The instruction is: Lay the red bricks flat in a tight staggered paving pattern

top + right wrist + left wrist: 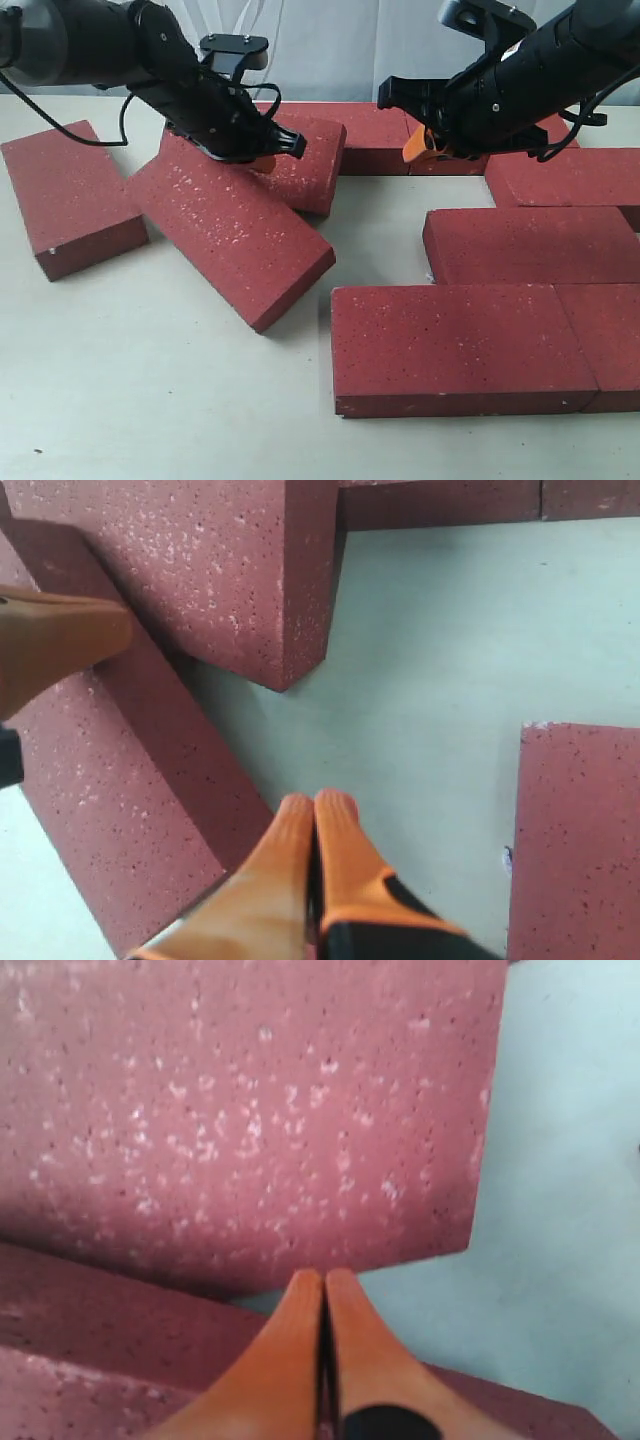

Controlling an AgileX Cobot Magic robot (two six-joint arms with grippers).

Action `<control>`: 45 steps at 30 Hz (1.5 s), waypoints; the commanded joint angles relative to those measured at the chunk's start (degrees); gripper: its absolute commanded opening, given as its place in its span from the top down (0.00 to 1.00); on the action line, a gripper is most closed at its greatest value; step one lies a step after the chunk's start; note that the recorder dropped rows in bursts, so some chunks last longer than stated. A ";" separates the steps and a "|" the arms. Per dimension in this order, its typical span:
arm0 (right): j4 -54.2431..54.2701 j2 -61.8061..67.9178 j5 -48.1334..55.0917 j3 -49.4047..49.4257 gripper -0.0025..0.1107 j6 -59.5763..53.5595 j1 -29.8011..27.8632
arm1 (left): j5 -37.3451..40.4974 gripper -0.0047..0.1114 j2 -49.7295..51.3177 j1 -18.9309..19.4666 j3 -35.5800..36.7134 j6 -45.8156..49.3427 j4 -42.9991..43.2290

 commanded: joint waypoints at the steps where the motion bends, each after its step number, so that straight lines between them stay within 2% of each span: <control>1: 0.07 0.02 -0.42 -0.31 0.98 -0.26 -0.30 | 5.32 0.96 -0.95 0.10 -0.19 -3.77 2.22; 10: 0.07 0.02 -0.21 -0.31 0.98 -0.26 -0.30 | 13.57 0.96 -2.51 0.10 -0.19 -9.14 12.98; 15: 0.07 0.02 -0.06 -0.31 0.98 -0.26 -0.30 | 14.72 0.96 -2.40 0.10 0.59 -9.92 15.40; 23: 0.07 0.02 0.17 -0.31 0.98 -0.26 -0.30 | 17.46 0.96 -2.40 0.14 0.59 -16.59 28.50; 34: -0.31 0.02 0.63 -0.31 0.98 -0.43 -0.30 | 6.48 0.96 -2.40 0.26 -2.64 -16.59 30.98; 37: -0.31 0.02 0.63 -0.31 0.98 -0.43 -0.30 | -1.13 0.96 -2.40 0.26 -3.59 -16.59 33.84; 40: -0.31 0.02 0.72 -0.31 0.98 -0.43 0.40 | -12.85 0.96 -1.27 1.28 -4.75 -16.69 36.16; 45: -0.18 0.23 0.72 -0.31 0.98 -0.43 0.38 | -20.98 0.96 2.42 3.37 -6.76 -18.32 35.50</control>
